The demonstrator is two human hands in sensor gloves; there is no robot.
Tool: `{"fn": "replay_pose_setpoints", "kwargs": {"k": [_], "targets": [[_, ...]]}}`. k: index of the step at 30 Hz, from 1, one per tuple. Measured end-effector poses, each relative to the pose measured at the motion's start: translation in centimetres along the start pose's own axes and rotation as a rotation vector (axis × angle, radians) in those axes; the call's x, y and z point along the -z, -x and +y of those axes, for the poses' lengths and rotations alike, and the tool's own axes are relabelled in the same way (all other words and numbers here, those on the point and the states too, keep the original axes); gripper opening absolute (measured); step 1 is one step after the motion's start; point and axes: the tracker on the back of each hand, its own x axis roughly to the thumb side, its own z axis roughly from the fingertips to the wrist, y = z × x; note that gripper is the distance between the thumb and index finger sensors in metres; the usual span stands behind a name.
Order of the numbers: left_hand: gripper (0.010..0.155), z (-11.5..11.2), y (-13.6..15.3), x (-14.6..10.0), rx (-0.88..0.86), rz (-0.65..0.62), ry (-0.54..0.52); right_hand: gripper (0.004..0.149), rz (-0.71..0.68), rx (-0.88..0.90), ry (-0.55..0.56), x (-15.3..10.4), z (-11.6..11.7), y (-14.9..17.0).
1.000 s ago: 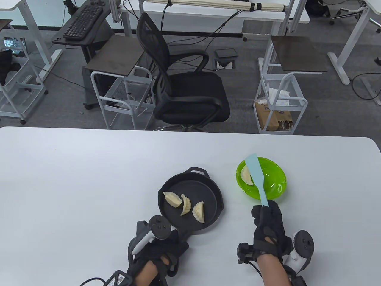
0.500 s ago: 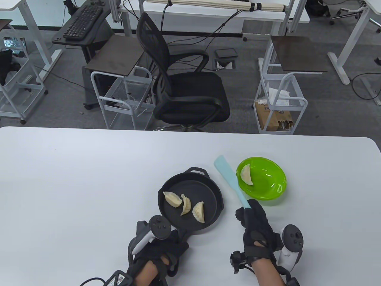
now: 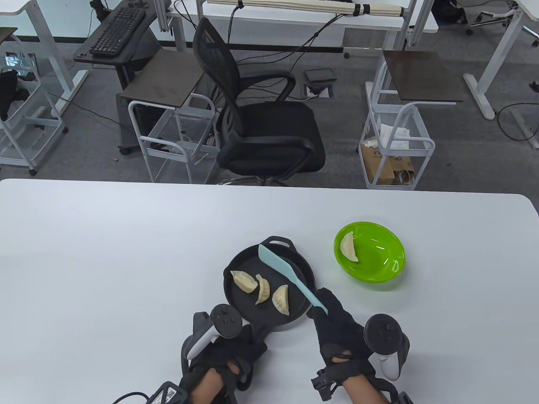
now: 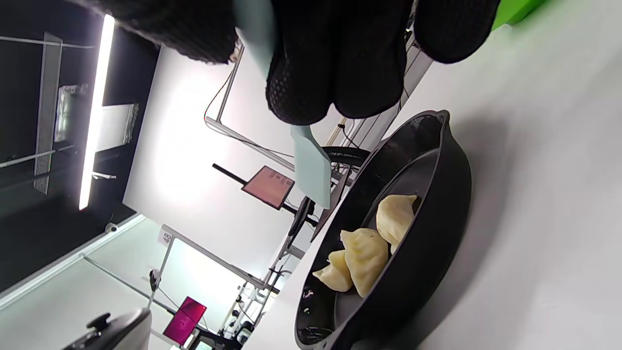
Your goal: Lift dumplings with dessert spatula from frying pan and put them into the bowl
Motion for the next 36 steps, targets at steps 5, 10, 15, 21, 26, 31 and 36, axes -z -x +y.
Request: {"fn": "replay_pose_setpoints", "kwargs": {"k": [5, 10, 15, 21, 26, 31, 36], "targets": [[0.077, 0.0, 0.0, 0.0, 0.000, 0.000, 0.000, 0.056, -0.043, -0.103, -0.018, -0.2, 0.9, -0.6], [0.077, 0.0, 0.0, 0.0, 0.000, 0.000, 0.000, 0.056, -0.084, -0.171, -0.033, -0.4, 1.6, -1.2], [0.077, 0.0, 0.0, 0.0, 0.000, 0.000, 0.000, 0.056, -0.107, -0.224, -0.034, -0.5, 2.2, -1.5], [0.077, 0.0, 0.0, 0.0, 0.000, 0.000, 0.000, 0.055, -0.113, -0.252, -0.022, -0.6, 2.3, -1.7], [0.077, 0.0, 0.0, 0.0, 0.000, 0.000, 0.000, 0.055, -0.107, -0.261, -0.022, -0.5, 2.4, -1.6], [0.077, 0.0, 0.0, 0.0, 0.000, 0.000, 0.000, 0.055, -0.110, -0.286, -0.027, -0.5, 2.7, -1.7], [0.077, 0.0, 0.0, 0.0, 0.000, 0.000, 0.000, 0.056, -0.118, -0.326, -0.056, -0.4, 3.2, -2.0]]}}
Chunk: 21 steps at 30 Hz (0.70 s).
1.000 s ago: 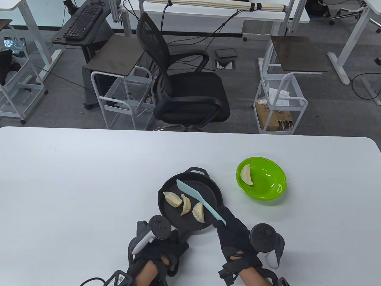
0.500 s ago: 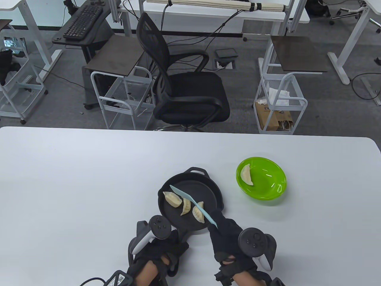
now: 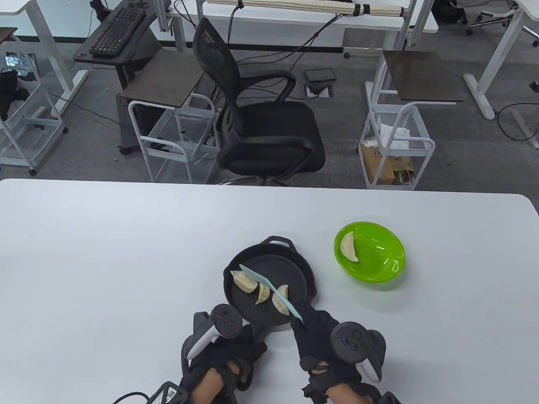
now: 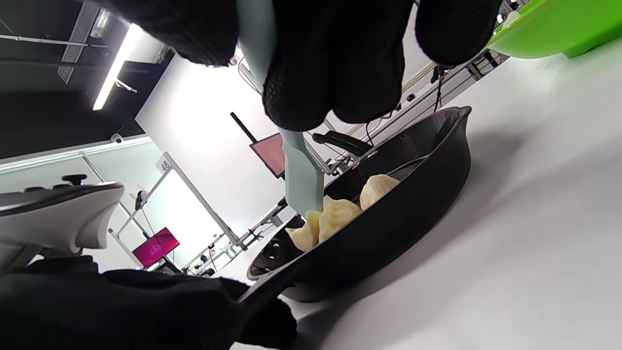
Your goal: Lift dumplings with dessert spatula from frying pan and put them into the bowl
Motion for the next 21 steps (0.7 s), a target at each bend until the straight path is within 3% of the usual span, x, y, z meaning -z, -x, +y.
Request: {"fn": "replay_pose_setpoints", "kwargs": {"k": [8, 21], "targets": [[0.077, 0.0, 0.0, 0.0, 0.000, 0.000, 0.000, 0.055, -0.026, -0.040, -0.023, -0.1, 0.4, -1.4], [0.077, 0.0, 0.0, 0.1, -0.012, -0.004, 0.007, 0.054, 0.161, 0.270, -0.110, -0.3, 0.2, 0.4]]}}
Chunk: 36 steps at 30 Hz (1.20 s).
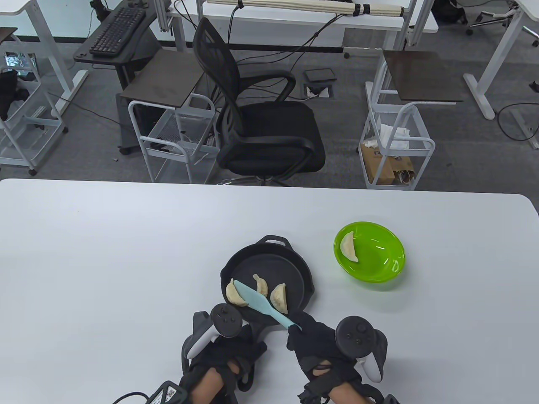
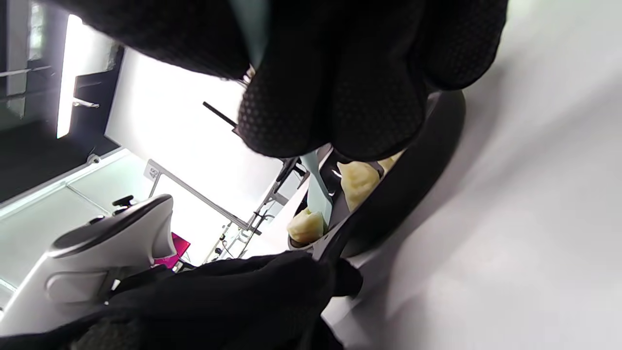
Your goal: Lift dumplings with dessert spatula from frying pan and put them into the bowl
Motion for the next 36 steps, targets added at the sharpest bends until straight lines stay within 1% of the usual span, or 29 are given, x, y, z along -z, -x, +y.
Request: {"fn": "replay_pose_setpoints", "kwargs": {"k": [1, 6, 10, 17, 30, 36], "targets": [[0.077, 0.0, 0.0, 0.0, -0.004, 0.000, 0.001, 0.054, 0.033, 0.030, 0.009, 0.1, 0.0, 0.4], [0.077, 0.1, 0.1, 0.0, -0.008, 0.001, 0.003, 0.053, 0.202, 0.226, -0.063, 0.6, 0.2, 2.9], [0.077, 0.1, 0.1, 0.0, -0.008, 0.002, 0.005, 0.054, 0.284, 0.301, -0.118, 1.1, 0.4, 4.5], [0.077, 0.1, 0.1, 0.0, -0.010, 0.004, 0.009, 0.057, 0.306, 0.307, -0.134, 1.7, 0.7, 5.7], [0.077, 0.1, 0.1, 0.0, -0.010, 0.004, 0.009, 0.054, 0.362, 0.478, -0.226, 1.9, 1.5, 7.0], [0.078, 0.1, 0.1, 0.0, -0.010, 0.004, 0.009, 0.054, 0.384, 0.540, -0.240, 1.8, 1.6, 7.3]]}}
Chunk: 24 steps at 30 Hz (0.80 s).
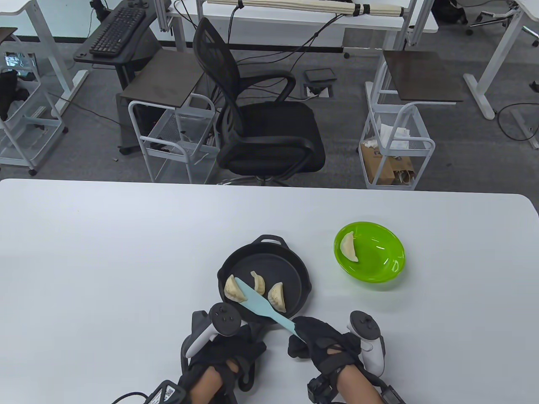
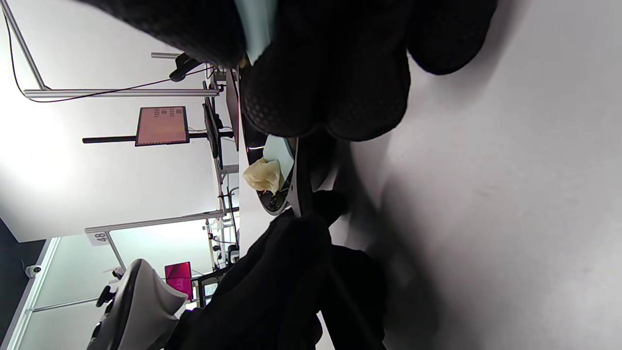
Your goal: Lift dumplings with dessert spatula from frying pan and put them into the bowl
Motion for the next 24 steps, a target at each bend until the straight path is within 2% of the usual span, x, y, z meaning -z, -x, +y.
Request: {"fn": "replay_pose_setpoints", "kwargs": {"k": [14, 24], "targets": [[0.078, 0.00, 0.00, 0.00, 0.000, 0.000, 0.000, 0.054, -0.021, 0.074, -0.012, -0.38, 0.14, -0.33], [0.078, 0.00, 0.00, 0.00, 0.000, 0.000, 0.000, 0.055, -0.079, 0.160, 0.039, -1.03, -0.70, -0.95]]}}
